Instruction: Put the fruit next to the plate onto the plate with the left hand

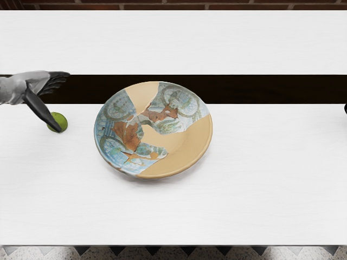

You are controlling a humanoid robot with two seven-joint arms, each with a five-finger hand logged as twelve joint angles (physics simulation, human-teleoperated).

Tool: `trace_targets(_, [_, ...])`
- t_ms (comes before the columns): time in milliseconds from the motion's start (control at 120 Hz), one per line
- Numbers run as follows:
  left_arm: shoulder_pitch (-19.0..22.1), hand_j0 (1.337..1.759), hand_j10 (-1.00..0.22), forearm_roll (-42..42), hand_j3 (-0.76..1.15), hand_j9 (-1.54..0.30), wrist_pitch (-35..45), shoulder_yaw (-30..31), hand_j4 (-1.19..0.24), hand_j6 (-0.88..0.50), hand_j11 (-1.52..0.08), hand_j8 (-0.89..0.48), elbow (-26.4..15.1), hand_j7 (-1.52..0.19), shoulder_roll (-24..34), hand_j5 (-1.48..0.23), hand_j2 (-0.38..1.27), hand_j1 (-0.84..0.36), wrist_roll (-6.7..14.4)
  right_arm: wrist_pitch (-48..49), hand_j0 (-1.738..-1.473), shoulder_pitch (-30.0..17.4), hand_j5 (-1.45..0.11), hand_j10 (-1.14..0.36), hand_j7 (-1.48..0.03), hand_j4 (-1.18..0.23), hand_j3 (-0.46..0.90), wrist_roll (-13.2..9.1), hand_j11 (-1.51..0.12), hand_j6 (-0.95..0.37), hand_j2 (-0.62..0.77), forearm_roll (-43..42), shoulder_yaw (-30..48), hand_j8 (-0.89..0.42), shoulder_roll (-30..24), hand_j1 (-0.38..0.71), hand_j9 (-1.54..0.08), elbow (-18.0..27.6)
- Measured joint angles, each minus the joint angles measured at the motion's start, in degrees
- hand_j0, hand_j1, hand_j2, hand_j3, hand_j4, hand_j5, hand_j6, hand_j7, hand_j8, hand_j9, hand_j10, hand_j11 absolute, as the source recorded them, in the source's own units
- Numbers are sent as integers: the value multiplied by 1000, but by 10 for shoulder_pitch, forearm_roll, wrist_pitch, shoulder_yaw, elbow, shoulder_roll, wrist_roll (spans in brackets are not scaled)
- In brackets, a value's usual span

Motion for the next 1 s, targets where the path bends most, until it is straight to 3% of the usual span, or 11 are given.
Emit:
trace_targets(208, [5,1658,-57,85,0,-69,109,49,-58,-59,-68,-59,-48,-69,11,-69,13,288,-6,0,-1658,0,-20,-15,-20,-15,0,0,-20,-15,-3,0,0,-15,0,-331,-20,0])
trace_targets(550, [11,1658,-100,160,0,-123,253,125,-100,-102,-123,-102,-60,-123,-30,-124,22,239,-8,0,-1658,0,-20,-15,-20,-15,0,0,-20,-15,-3,0,0,-15,0,-331,-20,0])
trace_targets(1000, [29,1658,-196,187,0,-249,322,153,-196,-198,-249,-197,-55,-249,-64,-250,43,123,-8,0,-1658,0,-20,-15,-20,-15,0,0,-20,-15,-3,0,0,-15,0,-331,-20,0])
